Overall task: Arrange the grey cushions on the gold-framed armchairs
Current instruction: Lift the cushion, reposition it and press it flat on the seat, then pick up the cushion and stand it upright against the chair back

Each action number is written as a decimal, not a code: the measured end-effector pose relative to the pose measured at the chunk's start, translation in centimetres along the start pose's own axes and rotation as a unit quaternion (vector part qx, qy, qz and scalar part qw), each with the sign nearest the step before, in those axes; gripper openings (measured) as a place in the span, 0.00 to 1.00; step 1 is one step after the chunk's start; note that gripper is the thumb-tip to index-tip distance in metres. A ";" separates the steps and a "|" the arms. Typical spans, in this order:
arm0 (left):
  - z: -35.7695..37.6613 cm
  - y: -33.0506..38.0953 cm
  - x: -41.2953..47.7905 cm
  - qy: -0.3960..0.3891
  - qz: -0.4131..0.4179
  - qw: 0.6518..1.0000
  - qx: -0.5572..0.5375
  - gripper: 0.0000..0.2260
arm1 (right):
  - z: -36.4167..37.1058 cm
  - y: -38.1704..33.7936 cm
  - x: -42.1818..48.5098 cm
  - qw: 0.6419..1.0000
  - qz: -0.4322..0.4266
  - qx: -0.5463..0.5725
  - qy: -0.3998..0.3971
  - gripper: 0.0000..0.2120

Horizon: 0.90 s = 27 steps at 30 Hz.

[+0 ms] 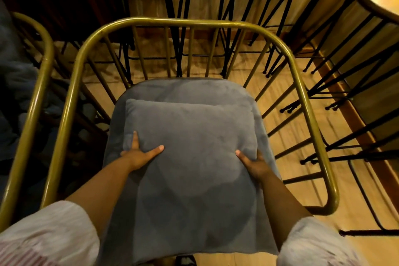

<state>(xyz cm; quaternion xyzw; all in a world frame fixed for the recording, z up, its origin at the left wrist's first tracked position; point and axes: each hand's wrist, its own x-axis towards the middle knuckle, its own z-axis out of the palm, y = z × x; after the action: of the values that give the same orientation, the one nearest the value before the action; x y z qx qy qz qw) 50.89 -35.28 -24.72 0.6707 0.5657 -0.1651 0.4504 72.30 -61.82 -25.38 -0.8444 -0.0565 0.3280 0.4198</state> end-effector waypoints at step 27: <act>-23.0 -8.9 -23.2 0.184 0.140 0.968 -0.100 0.27 | 19.5 -27.7 -20.9 0.895 -0.332 -0.196 -0.224 0.17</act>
<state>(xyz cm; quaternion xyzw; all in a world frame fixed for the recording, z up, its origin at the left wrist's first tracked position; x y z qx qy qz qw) 29.06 -31.67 0.94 0.7136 0.5530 0.0830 0.4220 49.30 -38.72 -2.57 -0.7456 -0.4894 0.3325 0.3068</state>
